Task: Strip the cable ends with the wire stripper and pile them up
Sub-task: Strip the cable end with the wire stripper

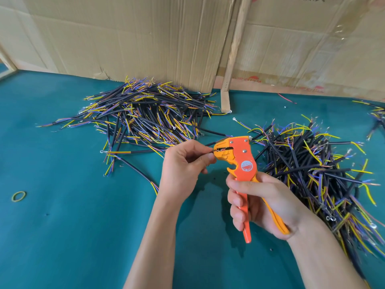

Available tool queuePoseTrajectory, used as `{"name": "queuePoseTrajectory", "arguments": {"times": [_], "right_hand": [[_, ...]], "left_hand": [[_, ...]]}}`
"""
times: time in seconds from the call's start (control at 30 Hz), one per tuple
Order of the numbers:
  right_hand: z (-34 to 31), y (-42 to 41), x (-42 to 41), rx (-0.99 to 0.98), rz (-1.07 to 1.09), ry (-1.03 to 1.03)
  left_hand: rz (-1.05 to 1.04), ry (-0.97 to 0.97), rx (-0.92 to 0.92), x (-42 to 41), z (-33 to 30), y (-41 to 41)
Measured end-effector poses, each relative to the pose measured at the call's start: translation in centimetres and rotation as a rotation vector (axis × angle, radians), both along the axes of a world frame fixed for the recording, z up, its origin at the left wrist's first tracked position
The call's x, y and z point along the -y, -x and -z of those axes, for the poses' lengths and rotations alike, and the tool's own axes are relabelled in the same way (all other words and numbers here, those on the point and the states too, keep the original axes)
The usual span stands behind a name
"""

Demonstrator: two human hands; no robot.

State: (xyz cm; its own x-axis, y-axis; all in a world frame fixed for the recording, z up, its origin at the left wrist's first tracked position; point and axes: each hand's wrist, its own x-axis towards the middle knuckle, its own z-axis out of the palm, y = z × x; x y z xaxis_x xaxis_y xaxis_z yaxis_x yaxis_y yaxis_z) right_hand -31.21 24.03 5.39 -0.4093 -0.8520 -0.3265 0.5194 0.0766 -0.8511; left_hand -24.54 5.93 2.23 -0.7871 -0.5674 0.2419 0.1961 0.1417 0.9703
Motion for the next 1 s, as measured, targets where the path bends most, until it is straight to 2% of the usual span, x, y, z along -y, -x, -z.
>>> {"name": "queuePoseTrajectory", "arguments": {"times": [0.27, 0.53, 1.0], "right_hand": [[0.4, -0.2, 0.5, -0.069, 0.108, -0.037], [0.5, 0.0, 0.3, 0.027, -0.008, 0.066], [0.3, 0.6, -0.5, 0.002, -0.077, 0.027]], "left_hand": [[0.012, -0.043, -0.009, 0.0, -0.1, 0.1], [-0.008, -0.039, 0.044, 0.1, -0.1, -0.2], [-0.013, 0.036, 0.09, 0.1, -0.2, -0.3]]}}
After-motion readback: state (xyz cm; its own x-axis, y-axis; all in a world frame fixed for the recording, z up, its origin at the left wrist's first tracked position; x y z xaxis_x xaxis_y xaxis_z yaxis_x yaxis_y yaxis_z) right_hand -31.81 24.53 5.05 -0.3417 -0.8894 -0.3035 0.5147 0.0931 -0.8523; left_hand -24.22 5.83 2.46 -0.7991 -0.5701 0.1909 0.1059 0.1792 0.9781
